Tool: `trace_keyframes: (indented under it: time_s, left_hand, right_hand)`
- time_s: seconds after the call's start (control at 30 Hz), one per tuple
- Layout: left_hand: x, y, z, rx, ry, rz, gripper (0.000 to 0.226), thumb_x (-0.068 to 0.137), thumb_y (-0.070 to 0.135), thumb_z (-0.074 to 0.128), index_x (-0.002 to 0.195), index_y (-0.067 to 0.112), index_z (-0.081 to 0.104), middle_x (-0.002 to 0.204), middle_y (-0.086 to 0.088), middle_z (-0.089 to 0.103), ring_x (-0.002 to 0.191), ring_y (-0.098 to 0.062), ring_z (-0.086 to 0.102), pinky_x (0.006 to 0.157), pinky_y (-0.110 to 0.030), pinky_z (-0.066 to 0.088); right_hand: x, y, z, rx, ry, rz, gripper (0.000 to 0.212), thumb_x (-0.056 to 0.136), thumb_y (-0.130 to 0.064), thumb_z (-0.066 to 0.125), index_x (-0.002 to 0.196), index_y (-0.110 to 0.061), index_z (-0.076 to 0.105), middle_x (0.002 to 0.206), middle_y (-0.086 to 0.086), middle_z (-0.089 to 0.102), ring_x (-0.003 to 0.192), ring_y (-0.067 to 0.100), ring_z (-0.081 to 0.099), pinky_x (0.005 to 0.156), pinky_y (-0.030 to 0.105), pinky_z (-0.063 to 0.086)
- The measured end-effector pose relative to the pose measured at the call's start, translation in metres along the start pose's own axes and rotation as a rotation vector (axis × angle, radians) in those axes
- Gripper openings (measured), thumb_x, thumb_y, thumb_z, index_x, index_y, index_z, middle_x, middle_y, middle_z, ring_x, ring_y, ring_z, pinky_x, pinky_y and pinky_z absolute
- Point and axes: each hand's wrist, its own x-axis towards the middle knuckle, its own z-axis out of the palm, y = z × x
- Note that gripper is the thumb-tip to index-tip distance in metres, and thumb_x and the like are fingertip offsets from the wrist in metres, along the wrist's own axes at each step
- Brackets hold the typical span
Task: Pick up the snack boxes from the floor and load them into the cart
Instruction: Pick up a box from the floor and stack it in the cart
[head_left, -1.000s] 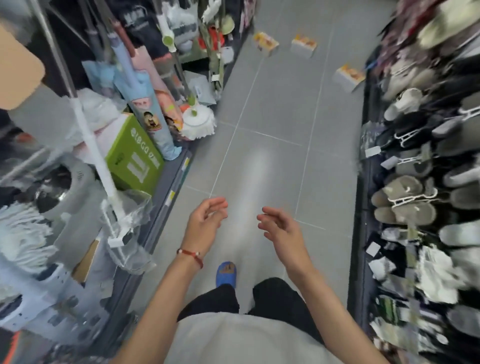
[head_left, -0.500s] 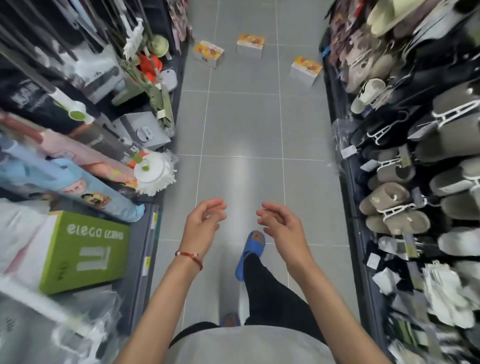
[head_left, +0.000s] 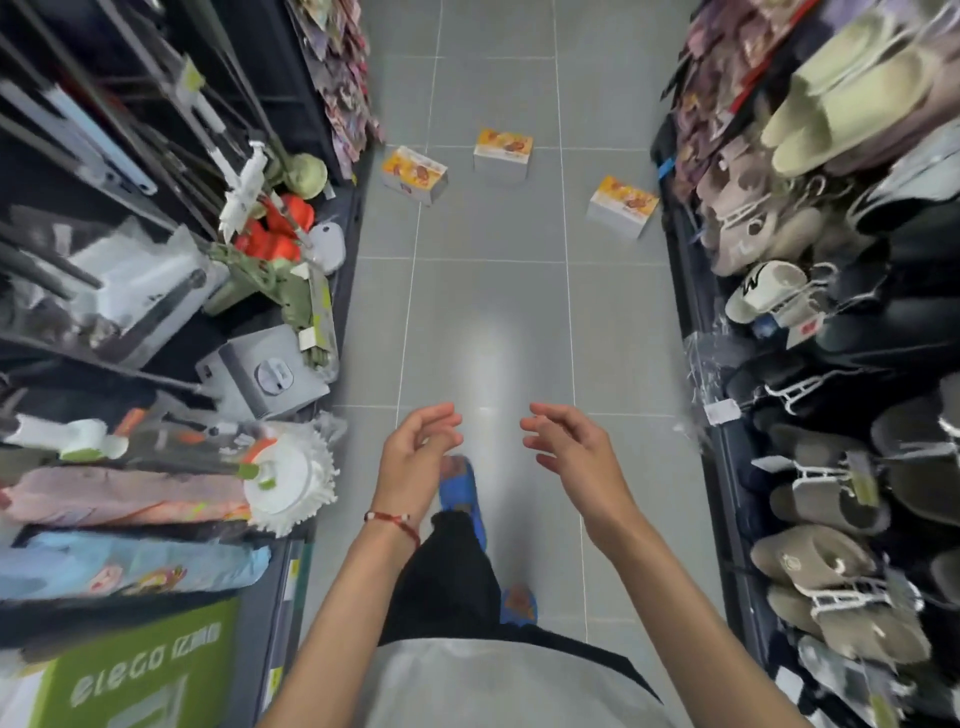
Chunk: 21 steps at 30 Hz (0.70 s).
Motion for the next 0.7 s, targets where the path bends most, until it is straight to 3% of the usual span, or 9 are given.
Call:
trace_keyframes:
  time_s: [0.07, 0.2, 0.4, 0.53, 0.7]
  left_hand:
    - [0.049, 0.024, 0.006, -0.002, 0.002, 0.005, 0.027, 0.096, -0.004, 0.052, 0.115, 0.009, 0.066, 0.111, -0.004, 0.069, 0.096, -0.017, 0.065, 0.066, -0.013, 0.053]
    - [0.141, 0.083, 0.015, 0.021, -0.009, -0.007, 0.028, 0.094, 0.000, 0.056, 0.104, 0.023, 0.067, 0.109, 0.003, 0.071, 0.101, -0.015, 0.066, 0.090, -0.030, 0.050]
    - [0.256, 0.175, 0.032, 0.086, -0.063, -0.013, 0.028, 0.092, 0.001, 0.060, 0.104, 0.025, 0.068, 0.115, 0.001, 0.072, 0.103, -0.014, 0.067, 0.091, -0.029, 0.050]
    - [0.329, 0.225, 0.056, 0.097, -0.095, -0.030, 0.024, 0.094, 0.003, 0.058, 0.107, 0.022, 0.067, 0.116, -0.002, 0.070, 0.109, -0.023, 0.067, 0.099, -0.037, 0.047]
    - [0.431, 0.279, 0.101, 0.109, -0.099, -0.049, 0.025, 0.095, 0.003, 0.056, 0.105, 0.023, 0.066, 0.117, -0.003, 0.070, 0.110, -0.026, 0.066, 0.104, -0.042, 0.045]
  right_hand:
    - [0.046, -0.027, 0.007, -0.004, 0.009, 0.012, 0.017, 0.102, -0.018, 0.059, 0.112, -0.028, 0.069, 0.115, 0.000, 0.075, 0.101, 0.014, 0.071, 0.097, 0.033, 0.053]
    - [0.127, -0.087, 0.024, 0.007, 0.043, 0.022, 0.017, 0.102, -0.017, 0.060, 0.113, -0.027, 0.068, 0.116, 0.000, 0.074, 0.103, 0.015, 0.071, 0.101, 0.037, 0.053]
    - [0.236, -0.177, 0.045, 0.054, 0.080, 0.038, 0.021, 0.103, -0.015, 0.058, 0.119, -0.023, 0.068, 0.115, -0.002, 0.075, 0.102, 0.014, 0.071, 0.102, 0.036, 0.053]
    - [0.310, -0.222, 0.047, 0.104, 0.104, 0.058, 0.021, 0.101, -0.014, 0.061, 0.120, -0.021, 0.069, 0.110, -0.004, 0.077, 0.095, 0.010, 0.072, 0.101, 0.038, 0.053]
    - [0.418, -0.277, 0.036, 0.118, 0.094, 0.099, 0.022, 0.099, -0.012, 0.063, 0.116, -0.022, 0.070, 0.115, 0.005, 0.077, 0.110, 0.024, 0.072, 0.104, 0.043, 0.052]
